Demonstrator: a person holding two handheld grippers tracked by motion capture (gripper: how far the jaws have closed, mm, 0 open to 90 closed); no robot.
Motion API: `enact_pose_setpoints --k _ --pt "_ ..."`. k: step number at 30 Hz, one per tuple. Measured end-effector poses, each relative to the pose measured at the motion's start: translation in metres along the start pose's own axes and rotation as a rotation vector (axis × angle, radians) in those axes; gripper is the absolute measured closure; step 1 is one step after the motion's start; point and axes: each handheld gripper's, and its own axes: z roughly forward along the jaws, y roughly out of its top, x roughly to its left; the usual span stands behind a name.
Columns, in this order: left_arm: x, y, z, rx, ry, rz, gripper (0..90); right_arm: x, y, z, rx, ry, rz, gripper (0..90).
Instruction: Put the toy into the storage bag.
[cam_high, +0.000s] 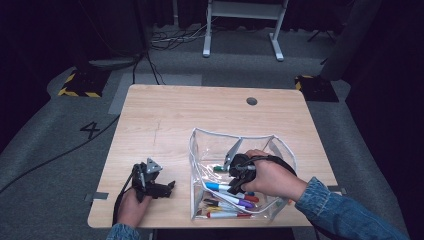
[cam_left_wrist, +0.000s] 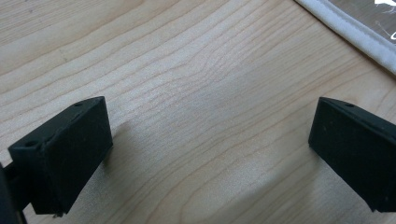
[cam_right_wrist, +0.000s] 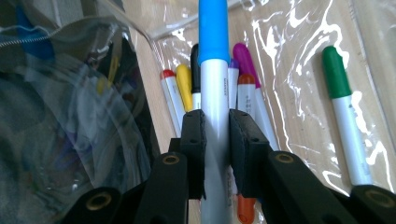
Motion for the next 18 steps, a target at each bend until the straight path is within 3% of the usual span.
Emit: enact_pose_setpoints --k 7,8,10,11,13,18 --pt "0.0 0.0 0.0 0.001 0.0 0.002 0.0 -0.003 0.0 0.016 0.058 0.021 -0.013 76.7" --pt "0.0 0.0 0.0 0.001 0.0 0.003 0.0 -0.003 0.0 0.017 0.06 0.023 -0.01 75.1" --pt "0.0 0.0 0.0 0.002 -0.002 0.004 0.0 -0.006 0.0 0.02 0.063 -0.006 -0.019 62.2" --pt "0.0 0.0 0.0 0.001 -0.002 0.003 0.0 -0.007 0.0 0.02 0.043 -0.032 -0.029 57.3" --pt "0.0 0.0 0.0 0.002 -0.002 0.002 0.0 -0.009 0.0 0.017 0.024 -0.083 -0.044 56.0" --pt "0.0 0.0 0.0 0.001 -0.003 0.001 0.0 -0.009 -0.001 -0.002 -0.098 -0.128 -0.028 50.8"
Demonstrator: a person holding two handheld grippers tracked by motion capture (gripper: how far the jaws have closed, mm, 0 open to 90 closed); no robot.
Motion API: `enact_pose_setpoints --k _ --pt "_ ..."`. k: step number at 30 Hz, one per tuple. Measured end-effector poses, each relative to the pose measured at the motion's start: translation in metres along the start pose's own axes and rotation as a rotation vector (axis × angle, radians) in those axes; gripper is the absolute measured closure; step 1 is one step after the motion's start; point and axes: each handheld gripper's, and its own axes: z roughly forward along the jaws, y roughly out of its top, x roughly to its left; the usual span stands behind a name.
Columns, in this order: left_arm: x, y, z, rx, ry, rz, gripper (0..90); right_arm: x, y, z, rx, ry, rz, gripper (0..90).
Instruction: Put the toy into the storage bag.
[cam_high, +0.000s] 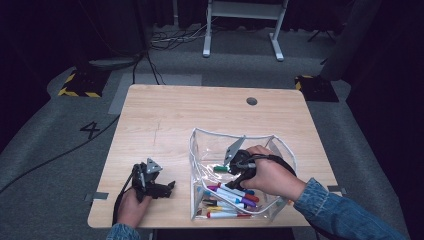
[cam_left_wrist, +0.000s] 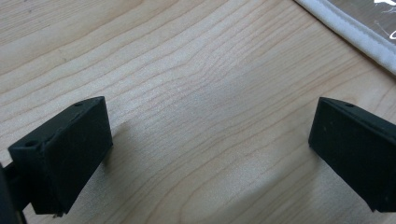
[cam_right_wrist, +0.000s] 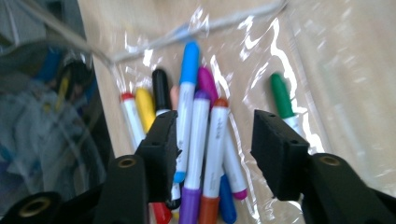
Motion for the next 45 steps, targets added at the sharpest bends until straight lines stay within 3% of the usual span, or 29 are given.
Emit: enact_pose_setpoints --k 7,12,19,28,38,41,45 --pt "0.0 0.0 0.0 0.0 0.0 0.001 0.0 0.003 0.0 -0.041 -0.195 -0.053 0.012 48.3" --pt "0.0 0.0 0.0 0.0 0.0 0.002 0.0 0.006 -0.01 -0.073 -0.268 -0.073 0.06 48.0" --pt "0.0 0.0 0.0 0.0 0.001 0.001 0.0 0.001 -0.043 -0.103 -0.323 -0.119 0.155 46.4" --pt "0.0 0.0 0.0 -0.002 0.002 -0.001 0.0 -0.009 -0.106 -0.133 -0.37 -0.174 0.281 46.2" --pt "0.0 0.0 0.0 -0.001 0.002 0.001 0.0 -0.022 -0.164 -0.144 -0.368 -0.252 0.399 46.1" --pt "0.0 0.0 0.0 0.0 0.0 -0.003 0.0 -0.027 -0.176 -0.139 -0.359 -0.266 0.427 46.1" --pt "0.0 0.0 0.0 0.0 0.001 -0.002 0.0 -0.036 -0.189 -0.114 -0.338 -0.271 0.468 46.1"
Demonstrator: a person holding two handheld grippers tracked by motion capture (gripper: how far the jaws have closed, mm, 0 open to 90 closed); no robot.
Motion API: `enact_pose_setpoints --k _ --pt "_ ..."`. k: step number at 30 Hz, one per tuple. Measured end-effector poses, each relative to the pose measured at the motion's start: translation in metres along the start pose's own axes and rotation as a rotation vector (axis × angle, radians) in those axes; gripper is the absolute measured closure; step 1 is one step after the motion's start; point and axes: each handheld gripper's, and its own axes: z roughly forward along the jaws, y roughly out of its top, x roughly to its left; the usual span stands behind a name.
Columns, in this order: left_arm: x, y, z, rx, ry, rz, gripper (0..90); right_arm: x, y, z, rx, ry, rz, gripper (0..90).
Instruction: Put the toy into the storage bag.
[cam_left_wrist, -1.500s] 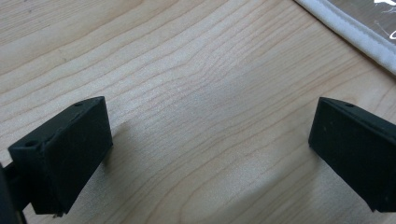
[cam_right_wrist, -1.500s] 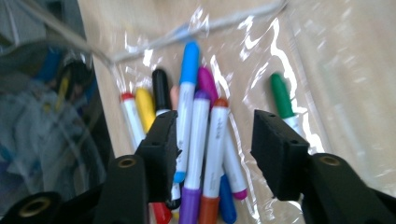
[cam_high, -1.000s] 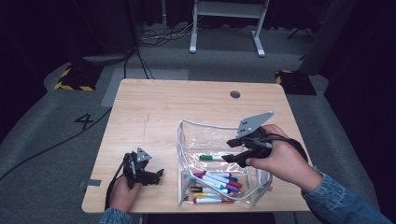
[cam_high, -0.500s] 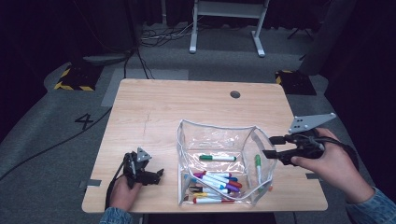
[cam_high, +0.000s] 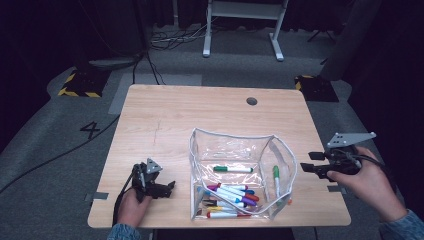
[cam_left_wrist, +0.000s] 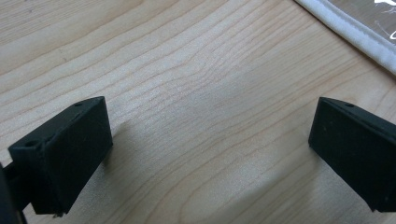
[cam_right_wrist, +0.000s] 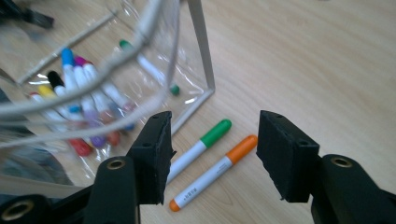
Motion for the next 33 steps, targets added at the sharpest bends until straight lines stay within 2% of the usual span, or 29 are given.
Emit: enact_pose_setpoints --k 7,10,14,17,21,25,29,31,33 --pt "0.0 0.0 0.0 0.0 0.0 0.001 0.0 -0.014 -0.034 0.049 0.066 0.01 0.062 47.5" --pt "0.0 0.0 0.0 0.0 0.002 0.002 0.0 -0.021 -0.049 0.071 0.082 0.027 0.107 47.7" --pt "0.0 0.0 0.0 0.0 0.0 0.001 0.0 -0.026 -0.067 0.096 0.111 0.01 0.137 47.7" --pt "0.0 0.0 0.0 0.0 0.0 0.001 0.0 -0.027 -0.076 0.107 0.107 0.008 0.148 47.6" --pt "0.0 0.0 0.0 0.0 0.0 0.0 0.0 -0.028 -0.082 0.117 0.092 -0.006 0.163 48.6" --pt "0.0 0.0 0.0 0.0 0.0 0.0 0.0 -0.031 -0.086 0.12 0.087 -0.032 0.158 56.6" --pt "0.0 0.0 0.0 0.0 0.0 -0.001 0.0 -0.032 -0.088 0.117 0.106 -0.093 0.109 73.3" --pt "0.0 0.0 0.0 0.0 0.0 -0.001 0.0 -0.032 -0.089 0.116 0.106 -0.107 0.111 76.5" --pt "0.0 0.0 0.0 0.0 0.0 -0.001 0.0 -0.033 -0.089 0.116 0.104 -0.098 0.124 76.6"
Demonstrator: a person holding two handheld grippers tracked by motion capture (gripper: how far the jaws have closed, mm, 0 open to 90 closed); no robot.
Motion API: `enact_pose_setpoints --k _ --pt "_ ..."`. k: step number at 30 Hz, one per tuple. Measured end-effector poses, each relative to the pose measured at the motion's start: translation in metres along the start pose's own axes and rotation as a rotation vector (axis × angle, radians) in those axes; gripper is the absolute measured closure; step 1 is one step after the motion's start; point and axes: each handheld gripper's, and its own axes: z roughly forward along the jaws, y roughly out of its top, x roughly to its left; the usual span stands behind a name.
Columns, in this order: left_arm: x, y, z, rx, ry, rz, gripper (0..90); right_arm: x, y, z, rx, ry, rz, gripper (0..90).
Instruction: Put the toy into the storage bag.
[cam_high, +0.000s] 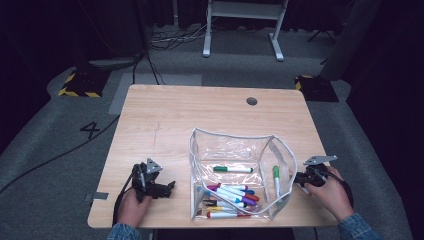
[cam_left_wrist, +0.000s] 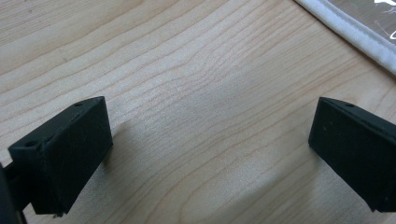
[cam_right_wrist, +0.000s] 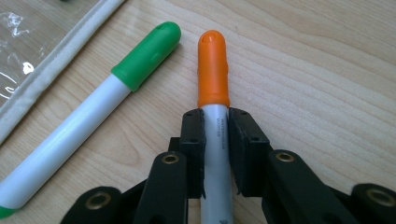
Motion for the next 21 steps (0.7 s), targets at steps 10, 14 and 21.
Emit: enact_pose_setpoints --k 10,14,21 --pt "0.0 0.0 -0.0001 0.0 0.0 0.002 0.0 0.001 0.005 0.0001 0.042 -0.005 0.002 76.8" --pt "0.0 0.0 -0.0001 0.0 0.0 0.002 0.0 0.0012 0.0065 0.0001 0.054 -0.007 0.007 76.8" --pt "-0.0001 0.0 -0.0001 0.0 0.0 0.0 0.0 -0.0015 0.0091 -0.0006 0.076 0.002 0.026 77.2"
